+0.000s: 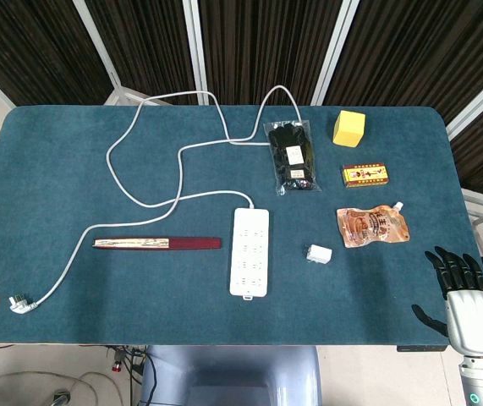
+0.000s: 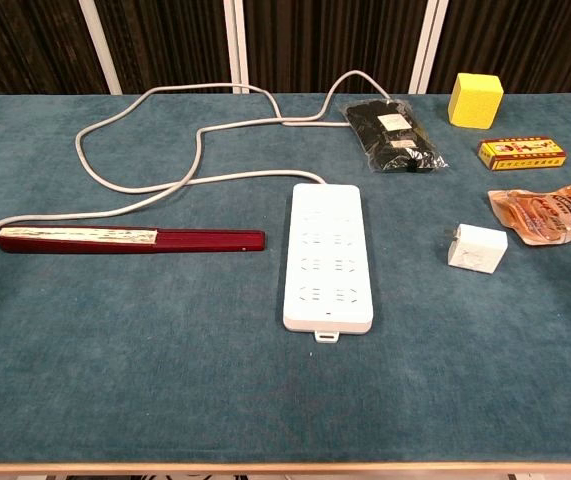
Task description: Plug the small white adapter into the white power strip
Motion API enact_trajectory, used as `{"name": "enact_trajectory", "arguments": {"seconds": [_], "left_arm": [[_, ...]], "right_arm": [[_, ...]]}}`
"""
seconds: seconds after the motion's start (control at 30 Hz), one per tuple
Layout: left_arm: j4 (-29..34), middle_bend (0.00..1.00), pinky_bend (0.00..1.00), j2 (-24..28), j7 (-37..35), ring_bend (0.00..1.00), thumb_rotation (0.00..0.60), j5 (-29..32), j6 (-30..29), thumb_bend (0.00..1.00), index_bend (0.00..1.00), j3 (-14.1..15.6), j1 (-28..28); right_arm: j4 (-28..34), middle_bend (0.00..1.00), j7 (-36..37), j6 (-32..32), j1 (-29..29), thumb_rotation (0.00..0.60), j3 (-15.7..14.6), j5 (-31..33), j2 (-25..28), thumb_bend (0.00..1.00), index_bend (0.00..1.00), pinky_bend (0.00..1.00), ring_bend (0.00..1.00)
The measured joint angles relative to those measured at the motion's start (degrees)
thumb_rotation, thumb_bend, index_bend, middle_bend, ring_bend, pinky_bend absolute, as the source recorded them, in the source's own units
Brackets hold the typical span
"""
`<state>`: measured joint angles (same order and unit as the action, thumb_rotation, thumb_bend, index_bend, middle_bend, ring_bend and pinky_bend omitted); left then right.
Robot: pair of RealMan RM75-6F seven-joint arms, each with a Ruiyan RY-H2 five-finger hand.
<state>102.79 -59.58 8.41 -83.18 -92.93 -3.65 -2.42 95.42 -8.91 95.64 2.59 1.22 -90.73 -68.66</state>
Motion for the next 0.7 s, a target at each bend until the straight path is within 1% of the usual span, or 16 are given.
{"name": "enact_trajectory", "arguments": {"seconds": [0.33, 0.7], "left_arm": [[0.1, 0.00, 0.00, 0.1, -0.1, 0.00, 0.600, 0.2, -0.2, 0.17, 0.14, -0.1, -0.1], [0.2, 0.00, 0.00, 0.1, -0.2, 0.00, 0.600, 0.2, -0.4, 0.17, 0.14, -0.2, -0.2]], "right_arm": [[0.8, 0.14, -1.9, -1.1, -0.4, 0.600, 0.6, 1.3, -0.2, 0.18, 0.16, 0.11, 0.15], [1.9, 0.14, -2.4, -2.9, -0.6, 0.600, 0.6, 1.6, 0.1, 0.18, 0.16, 0.11, 0.15]]}}
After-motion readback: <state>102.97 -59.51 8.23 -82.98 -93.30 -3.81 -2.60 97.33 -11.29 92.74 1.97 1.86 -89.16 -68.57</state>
